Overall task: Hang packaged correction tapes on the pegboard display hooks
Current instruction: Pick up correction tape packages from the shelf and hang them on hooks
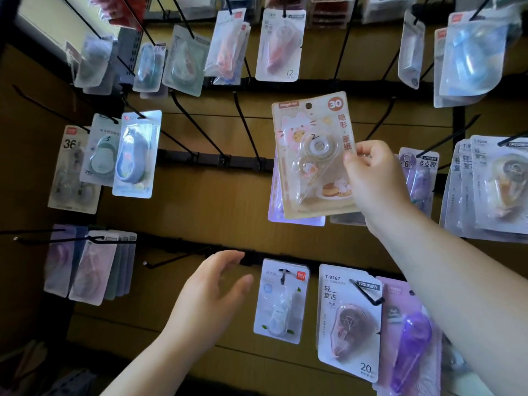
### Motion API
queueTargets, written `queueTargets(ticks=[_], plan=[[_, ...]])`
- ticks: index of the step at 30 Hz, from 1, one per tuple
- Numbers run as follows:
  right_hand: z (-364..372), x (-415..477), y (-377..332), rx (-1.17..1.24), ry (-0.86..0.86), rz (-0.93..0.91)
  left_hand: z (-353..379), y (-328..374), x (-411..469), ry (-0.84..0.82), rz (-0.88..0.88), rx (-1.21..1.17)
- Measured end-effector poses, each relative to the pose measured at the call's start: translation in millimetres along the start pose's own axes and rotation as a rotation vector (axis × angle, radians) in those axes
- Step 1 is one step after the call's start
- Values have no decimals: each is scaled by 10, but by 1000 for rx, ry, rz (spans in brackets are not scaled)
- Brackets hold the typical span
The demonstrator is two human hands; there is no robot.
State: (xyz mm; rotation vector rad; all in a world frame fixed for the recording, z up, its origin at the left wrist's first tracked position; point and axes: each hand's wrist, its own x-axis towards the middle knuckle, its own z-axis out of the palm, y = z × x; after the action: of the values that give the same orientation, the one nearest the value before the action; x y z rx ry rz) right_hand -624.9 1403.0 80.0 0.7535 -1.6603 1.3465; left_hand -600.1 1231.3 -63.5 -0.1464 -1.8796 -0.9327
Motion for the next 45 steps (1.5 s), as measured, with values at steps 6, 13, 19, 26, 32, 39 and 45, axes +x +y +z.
queueTargets(ticks=[6,13,19,26,32,39,45], plan=[[85,95,3,-12,-15,47,-24,-47,-27,-6,70,-11],[79,76,98,-7,24,99,-45,-94,-14,32,86,-33],[106,90,113,-56,-17,172,-47,-98,-40,23,106,-36],[275,188,173,-223,-22,204,-69,-122,-45,5,125,-27],[396,311,296,-390,9,272,-86,-121,-44,-13,125,-50],[292,150,282,-403,-72,123,-106,-35,-98,6,113,-65],[73,-384,159,-312,-120,-161,-269,-114,-483,105,-11,-163]])
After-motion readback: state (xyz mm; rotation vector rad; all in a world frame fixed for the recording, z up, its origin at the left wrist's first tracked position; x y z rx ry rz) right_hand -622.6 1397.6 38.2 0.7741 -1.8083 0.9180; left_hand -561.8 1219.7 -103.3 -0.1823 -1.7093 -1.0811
